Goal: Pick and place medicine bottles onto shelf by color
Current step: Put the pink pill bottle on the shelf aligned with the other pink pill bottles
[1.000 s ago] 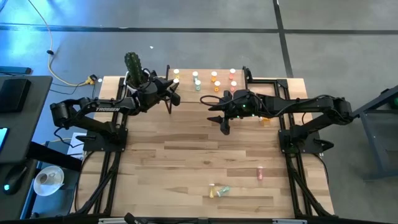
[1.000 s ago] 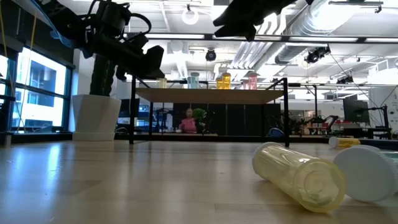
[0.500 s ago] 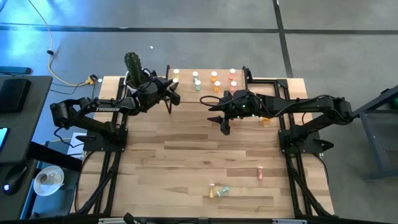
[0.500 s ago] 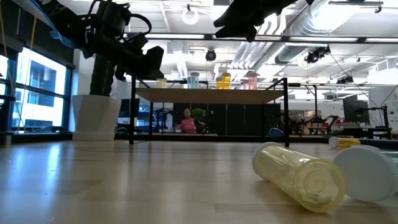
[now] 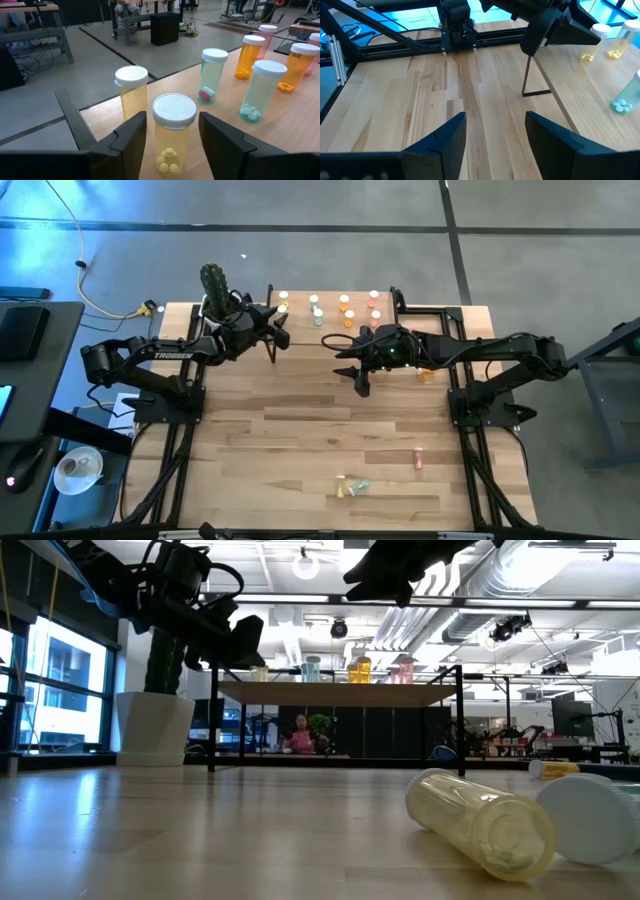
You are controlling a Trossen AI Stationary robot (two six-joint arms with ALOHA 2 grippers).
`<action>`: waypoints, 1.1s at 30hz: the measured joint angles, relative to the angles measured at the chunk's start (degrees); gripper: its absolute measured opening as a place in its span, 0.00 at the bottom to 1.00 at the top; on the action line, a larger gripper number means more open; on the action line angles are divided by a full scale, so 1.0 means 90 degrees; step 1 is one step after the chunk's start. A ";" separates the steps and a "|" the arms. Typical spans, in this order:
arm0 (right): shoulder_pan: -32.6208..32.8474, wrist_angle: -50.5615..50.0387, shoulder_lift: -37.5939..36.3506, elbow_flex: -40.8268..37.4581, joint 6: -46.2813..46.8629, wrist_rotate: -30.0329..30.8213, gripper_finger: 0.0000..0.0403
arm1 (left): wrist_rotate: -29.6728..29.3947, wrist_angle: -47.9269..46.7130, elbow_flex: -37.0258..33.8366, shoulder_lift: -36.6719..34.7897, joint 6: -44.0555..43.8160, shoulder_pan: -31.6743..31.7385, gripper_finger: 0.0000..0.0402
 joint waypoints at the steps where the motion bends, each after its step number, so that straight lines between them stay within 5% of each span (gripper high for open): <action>1: 0.0000 0.0000 0.0000 0.0000 0.0000 0.0000 0.48 | 0.0000 0.0000 0.0000 0.0000 0.0000 0.0000 0.43; 25: 0.0000 0.0000 0.0000 0.0000 0.0000 0.0000 0.48 | 0.0073 0.0043 -0.0012 -0.0331 0.0002 -0.0024 0.52; 33: 0.0000 -0.0360 -0.0041 0.0000 0.0224 0.0001 0.48 | 0.0568 -0.0067 -0.0012 -0.0904 0.0003 -0.0024 0.52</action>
